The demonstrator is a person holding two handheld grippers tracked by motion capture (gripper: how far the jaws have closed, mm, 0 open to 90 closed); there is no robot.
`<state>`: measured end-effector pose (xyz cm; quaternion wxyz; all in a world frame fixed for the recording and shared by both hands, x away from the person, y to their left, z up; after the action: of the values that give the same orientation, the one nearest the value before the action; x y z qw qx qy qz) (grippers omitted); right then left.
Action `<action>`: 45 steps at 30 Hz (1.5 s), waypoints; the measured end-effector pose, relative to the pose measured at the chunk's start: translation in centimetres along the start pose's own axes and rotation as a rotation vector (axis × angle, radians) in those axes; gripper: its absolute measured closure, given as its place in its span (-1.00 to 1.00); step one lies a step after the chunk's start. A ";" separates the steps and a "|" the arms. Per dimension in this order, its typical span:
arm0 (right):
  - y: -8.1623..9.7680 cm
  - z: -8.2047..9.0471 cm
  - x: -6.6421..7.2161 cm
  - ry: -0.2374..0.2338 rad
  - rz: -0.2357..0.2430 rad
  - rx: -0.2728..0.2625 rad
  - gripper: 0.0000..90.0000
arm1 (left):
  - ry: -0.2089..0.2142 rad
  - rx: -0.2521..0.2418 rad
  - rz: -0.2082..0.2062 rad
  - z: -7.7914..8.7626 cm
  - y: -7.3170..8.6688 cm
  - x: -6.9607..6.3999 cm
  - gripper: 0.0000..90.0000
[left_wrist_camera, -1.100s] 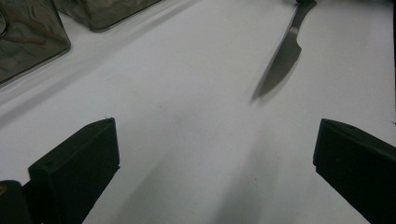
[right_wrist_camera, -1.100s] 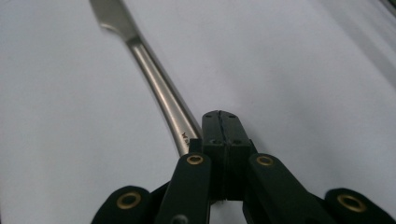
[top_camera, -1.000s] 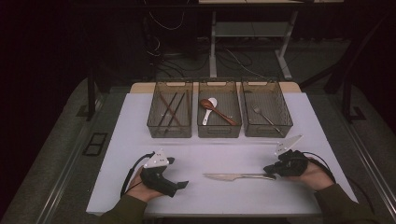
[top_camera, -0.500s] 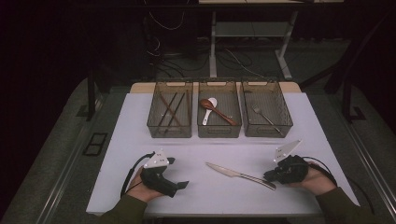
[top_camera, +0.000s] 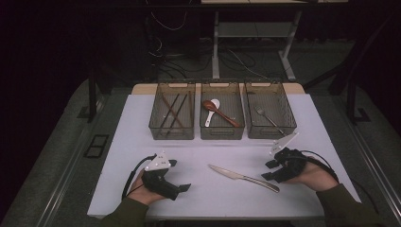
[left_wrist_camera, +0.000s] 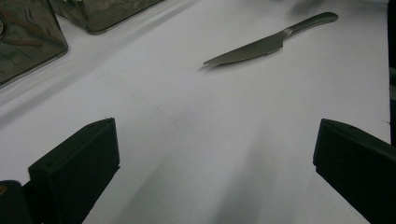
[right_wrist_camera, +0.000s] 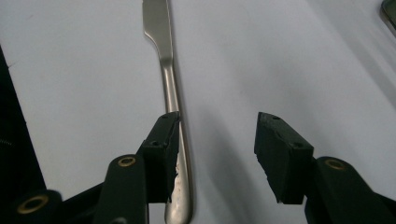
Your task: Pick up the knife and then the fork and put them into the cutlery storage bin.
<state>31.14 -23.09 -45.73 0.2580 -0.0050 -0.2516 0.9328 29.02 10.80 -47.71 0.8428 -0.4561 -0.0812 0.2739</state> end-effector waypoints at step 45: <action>-4.8 -5.4 3.1 0.014 0.175 0.411 0.72 | 0.006 -0.001 0.002 0.0 0.1 -0.1 -1.00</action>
<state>31.49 -15.55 -47.81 0.1733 0.0195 -0.0529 0.9833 28.90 10.75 -47.75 0.8426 -0.4574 -0.0783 0.2734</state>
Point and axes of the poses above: each handheld gripper's, and its own axes: z roughly backward along the jaws, y roughly out of its underside, x roughly to its left, the point moved 6 cm from there along -z, roughly forward along the jaws, and after that the axes turned 2 degrees about -y, right-handed, at the moved point
